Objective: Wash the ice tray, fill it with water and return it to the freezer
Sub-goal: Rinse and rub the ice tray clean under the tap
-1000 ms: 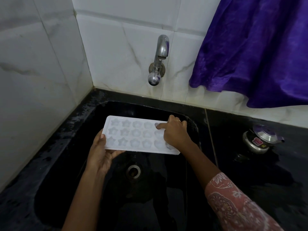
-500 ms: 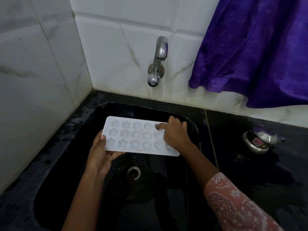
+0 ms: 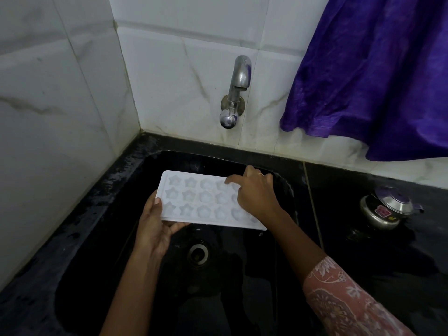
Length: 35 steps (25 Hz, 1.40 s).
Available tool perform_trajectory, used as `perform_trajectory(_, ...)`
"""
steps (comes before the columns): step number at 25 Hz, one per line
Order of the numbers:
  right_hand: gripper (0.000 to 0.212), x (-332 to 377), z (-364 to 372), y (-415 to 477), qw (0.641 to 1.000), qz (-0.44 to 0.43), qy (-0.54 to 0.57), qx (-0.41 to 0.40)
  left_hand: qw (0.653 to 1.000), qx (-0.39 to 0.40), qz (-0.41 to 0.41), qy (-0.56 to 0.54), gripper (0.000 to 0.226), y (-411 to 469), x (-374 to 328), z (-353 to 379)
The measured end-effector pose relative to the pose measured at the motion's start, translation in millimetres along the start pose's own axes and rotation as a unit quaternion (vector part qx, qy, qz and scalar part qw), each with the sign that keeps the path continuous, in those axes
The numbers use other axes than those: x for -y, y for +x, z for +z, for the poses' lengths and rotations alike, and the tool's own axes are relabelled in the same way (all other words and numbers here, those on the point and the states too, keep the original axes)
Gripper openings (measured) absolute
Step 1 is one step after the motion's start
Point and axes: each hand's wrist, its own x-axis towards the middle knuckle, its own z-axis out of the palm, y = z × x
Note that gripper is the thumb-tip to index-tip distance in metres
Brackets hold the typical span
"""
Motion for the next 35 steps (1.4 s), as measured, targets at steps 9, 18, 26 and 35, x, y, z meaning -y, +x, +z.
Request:
perform_trajectory(9,0.051,9.1,14.0,10.1,0.996,0.012,0.028,0.083,1.0,0.003,-0.001,-0.004,0.035,0.4,3.5,-0.5)
perform_trajectory(18,0.05,5.9,15.3,8.8,0.998,0.009,-0.004,0.067,1.0,-0.004,-0.004,-0.001,0.035,4.4,5.5,0.3)
perform_trajectory(26,0.057,5.5,15.8,8.5,0.996,0.003,0.004,0.088,1.0,-0.005,-0.001,-0.007,0.033,5.5,6.5,-2.7)
perform_trajectory(35,0.049,25.0,13.1,15.6,0.999,-0.029,0.021,0.037,1.0,0.004,0.0,-0.016,0.035,4.7,7.3,0.3)
